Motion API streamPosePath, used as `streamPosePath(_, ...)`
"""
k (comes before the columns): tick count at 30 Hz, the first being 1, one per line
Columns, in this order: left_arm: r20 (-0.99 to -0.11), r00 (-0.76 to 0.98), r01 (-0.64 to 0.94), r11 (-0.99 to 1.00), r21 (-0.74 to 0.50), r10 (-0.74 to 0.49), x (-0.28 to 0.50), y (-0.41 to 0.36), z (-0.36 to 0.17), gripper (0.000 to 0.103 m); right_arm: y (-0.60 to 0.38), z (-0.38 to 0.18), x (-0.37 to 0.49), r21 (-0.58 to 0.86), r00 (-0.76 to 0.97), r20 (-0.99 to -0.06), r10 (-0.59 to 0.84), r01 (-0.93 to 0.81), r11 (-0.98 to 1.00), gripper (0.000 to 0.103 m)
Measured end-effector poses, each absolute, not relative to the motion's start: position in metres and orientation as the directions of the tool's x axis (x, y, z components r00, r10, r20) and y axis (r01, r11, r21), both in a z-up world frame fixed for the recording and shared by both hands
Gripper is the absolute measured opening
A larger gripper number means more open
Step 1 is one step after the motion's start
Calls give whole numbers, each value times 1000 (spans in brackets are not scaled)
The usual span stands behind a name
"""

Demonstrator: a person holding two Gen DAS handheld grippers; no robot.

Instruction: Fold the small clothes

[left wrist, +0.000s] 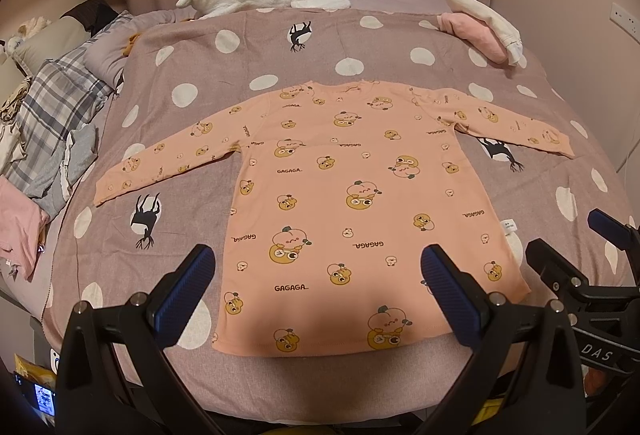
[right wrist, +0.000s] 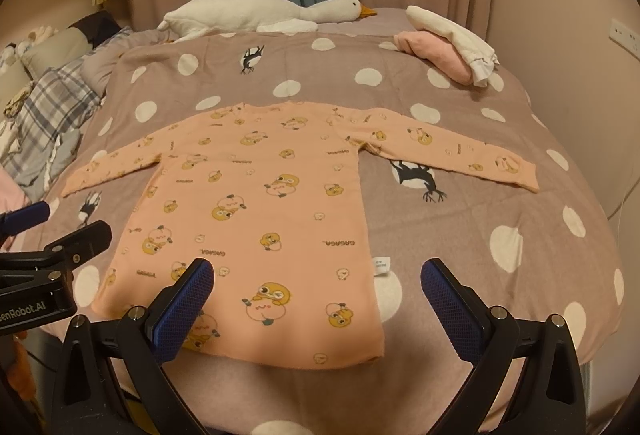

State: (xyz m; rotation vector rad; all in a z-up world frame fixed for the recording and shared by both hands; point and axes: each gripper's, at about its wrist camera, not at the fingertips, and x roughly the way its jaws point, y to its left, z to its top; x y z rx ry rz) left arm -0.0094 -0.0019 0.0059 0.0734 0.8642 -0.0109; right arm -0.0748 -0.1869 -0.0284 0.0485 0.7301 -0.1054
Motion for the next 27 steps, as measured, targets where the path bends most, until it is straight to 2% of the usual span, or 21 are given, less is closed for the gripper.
streamPosePath(27, -769, 639, 63, 997, 50, -1, -8, -7, 4, 103, -194, -31, -73, 10, 739, -669, -77, 113, 993, 102)
